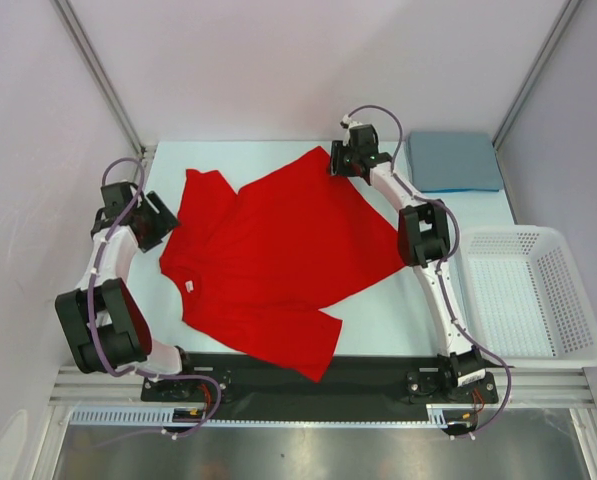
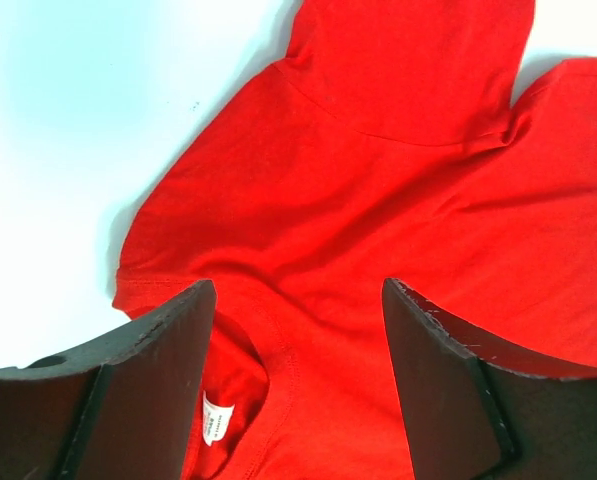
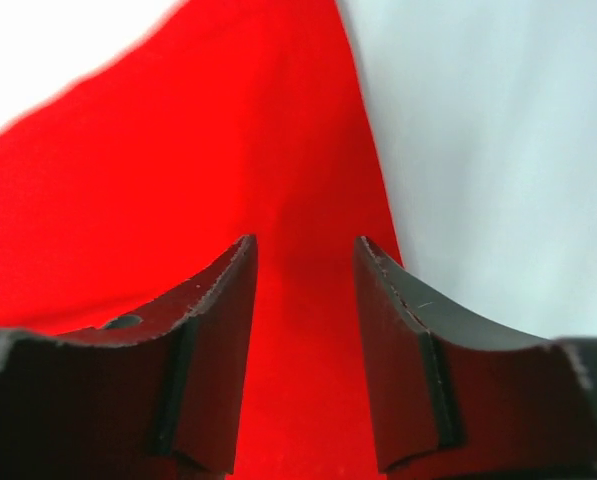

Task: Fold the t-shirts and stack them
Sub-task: Flatten the tshirt out

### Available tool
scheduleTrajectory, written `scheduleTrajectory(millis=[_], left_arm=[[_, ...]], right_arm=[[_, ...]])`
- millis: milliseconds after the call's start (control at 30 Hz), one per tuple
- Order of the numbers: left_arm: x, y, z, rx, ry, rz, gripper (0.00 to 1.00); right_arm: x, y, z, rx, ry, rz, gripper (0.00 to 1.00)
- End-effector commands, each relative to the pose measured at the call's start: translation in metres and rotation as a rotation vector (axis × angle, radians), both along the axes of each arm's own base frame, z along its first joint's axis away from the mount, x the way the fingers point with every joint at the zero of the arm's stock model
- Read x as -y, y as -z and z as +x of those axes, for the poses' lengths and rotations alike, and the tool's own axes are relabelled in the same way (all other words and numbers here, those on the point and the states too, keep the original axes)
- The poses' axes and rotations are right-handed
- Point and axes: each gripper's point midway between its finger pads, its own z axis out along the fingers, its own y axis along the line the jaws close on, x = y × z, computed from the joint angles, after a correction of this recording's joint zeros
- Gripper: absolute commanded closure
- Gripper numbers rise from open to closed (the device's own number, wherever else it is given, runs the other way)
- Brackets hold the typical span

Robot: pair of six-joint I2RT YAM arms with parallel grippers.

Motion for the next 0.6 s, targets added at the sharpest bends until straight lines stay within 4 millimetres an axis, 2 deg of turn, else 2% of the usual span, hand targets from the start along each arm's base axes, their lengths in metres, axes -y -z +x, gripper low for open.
scheduleTrajectory(millis=[0,100,300,433,567], left_arm=[[0.002,-0.026,0.009,0.111,0.020,-0.010,0.27],[0.004,-0.032,0.010,0.135,0.024,-0.027,0.27],[0.004,-0.035,0.012,0.150,0.025,-0.044,0.27],[0.001,-0.027,0.010,0.128,0.010,-0.046,0.28],[-0.011,-0.016,0.002,0.066,-0.043,-0.018,0.23]], right_arm=[[-0.001,-0.013,0.013,0.080,0.027,-0.069,0.53],[-0.006,0.002,0.004,0.084,-0.012,-0.192,0.52],[0.013,0.025,-0.002,0.050,0.013,-0.336,0.53],[0.027,0.035,-0.011,0.006,0.004,-0.416,0.57],[0.036,0.054,-0.026,-0.045,-0.030,-0.500,0.67]])
